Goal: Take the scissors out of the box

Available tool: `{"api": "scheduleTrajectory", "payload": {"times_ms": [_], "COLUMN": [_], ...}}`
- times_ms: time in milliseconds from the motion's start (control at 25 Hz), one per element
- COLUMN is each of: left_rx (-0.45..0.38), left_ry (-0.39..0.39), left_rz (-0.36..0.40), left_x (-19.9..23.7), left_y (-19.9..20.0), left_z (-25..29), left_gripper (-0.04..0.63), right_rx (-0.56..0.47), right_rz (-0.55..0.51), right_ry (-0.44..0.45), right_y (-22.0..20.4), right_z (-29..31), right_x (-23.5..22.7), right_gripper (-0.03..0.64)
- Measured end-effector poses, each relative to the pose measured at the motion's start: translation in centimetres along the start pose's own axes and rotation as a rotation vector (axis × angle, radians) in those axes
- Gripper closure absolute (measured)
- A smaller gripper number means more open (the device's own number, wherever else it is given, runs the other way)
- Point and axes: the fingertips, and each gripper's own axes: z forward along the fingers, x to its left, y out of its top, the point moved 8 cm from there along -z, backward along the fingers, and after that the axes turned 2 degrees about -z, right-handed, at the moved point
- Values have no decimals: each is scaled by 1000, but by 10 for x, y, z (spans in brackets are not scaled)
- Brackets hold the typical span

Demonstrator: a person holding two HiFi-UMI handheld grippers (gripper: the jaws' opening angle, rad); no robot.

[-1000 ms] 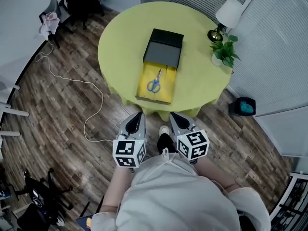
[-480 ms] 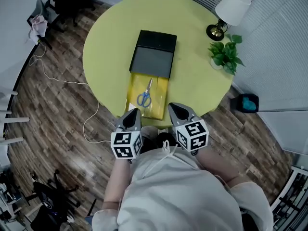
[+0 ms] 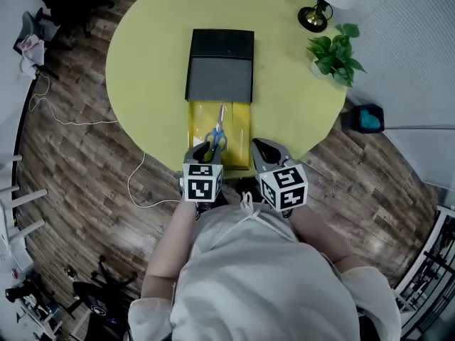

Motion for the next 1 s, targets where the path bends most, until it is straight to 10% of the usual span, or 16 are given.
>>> {"api": "scheduleTrajectory", "payload": {"times_ms": [480,1000], "left_rx": [351,317], "left_ry": [-51,42], "left_rz": [-12,125], "left_x": [17,7], "left_y": [9,14], "left_z": [69,80], "left_gripper": [457,476], "right_rx": [-16,-38], "right_rz": [163,199], "right_ry": [-153,-211], "right_y": [-16,-14], "right_z": [-9,-21], "right_x": [-9,-32], "right_gripper": [618,618]}}
